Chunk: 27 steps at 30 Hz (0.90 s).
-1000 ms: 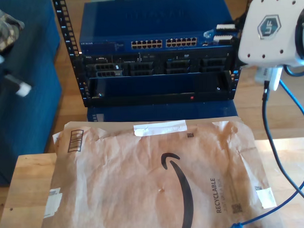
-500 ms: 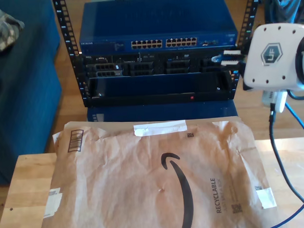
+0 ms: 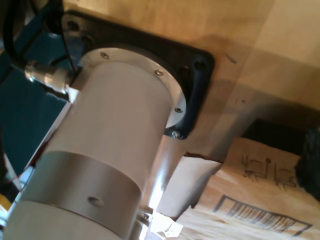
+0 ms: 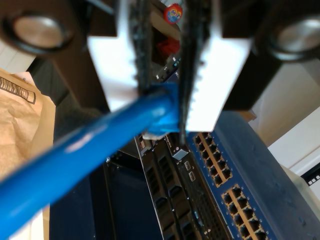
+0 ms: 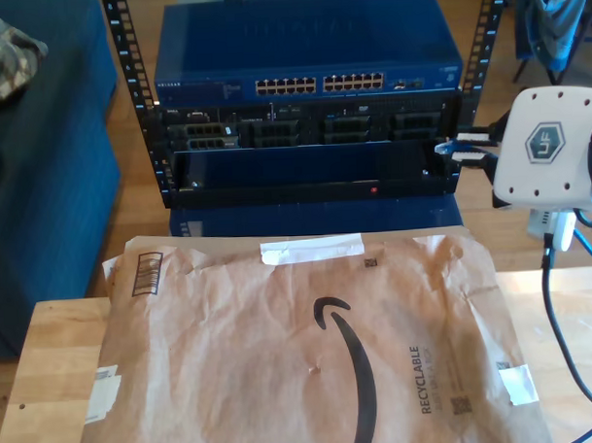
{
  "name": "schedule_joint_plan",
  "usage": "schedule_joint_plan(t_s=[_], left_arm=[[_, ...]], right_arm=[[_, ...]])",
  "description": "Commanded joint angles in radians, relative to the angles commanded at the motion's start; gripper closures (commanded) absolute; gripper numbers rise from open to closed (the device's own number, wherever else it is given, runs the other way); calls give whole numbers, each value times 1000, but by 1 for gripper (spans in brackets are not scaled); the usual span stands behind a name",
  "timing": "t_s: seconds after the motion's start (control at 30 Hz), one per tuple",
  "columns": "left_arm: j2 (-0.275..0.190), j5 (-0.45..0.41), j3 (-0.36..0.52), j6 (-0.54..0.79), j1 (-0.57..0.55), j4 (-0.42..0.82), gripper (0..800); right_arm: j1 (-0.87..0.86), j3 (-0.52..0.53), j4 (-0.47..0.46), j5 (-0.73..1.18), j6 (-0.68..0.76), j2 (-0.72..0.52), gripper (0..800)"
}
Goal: Grab the cable and plug it in
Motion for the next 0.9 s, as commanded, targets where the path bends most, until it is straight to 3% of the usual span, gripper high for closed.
schedule_joint_plan(t_s=[0.2,0.5,0.63,0.73,0.9], left_arm=[[-34,2,51,94,114,9,0],[-120,-43,253,150,166,110,1],[-199,-87,339,155,166,110,0],[-250,-176,400,175,170,107,0],[-253,-206,408,262,227,103,0]], right_arm=[[-14,-2,2,0,0,0,788],[-21,0,0,2,0,0,793],[-25,2,-2,3,0,0,793],[-25,3,-2,3,0,-5,794],[-25,12,-21,6,2,-17,796]])
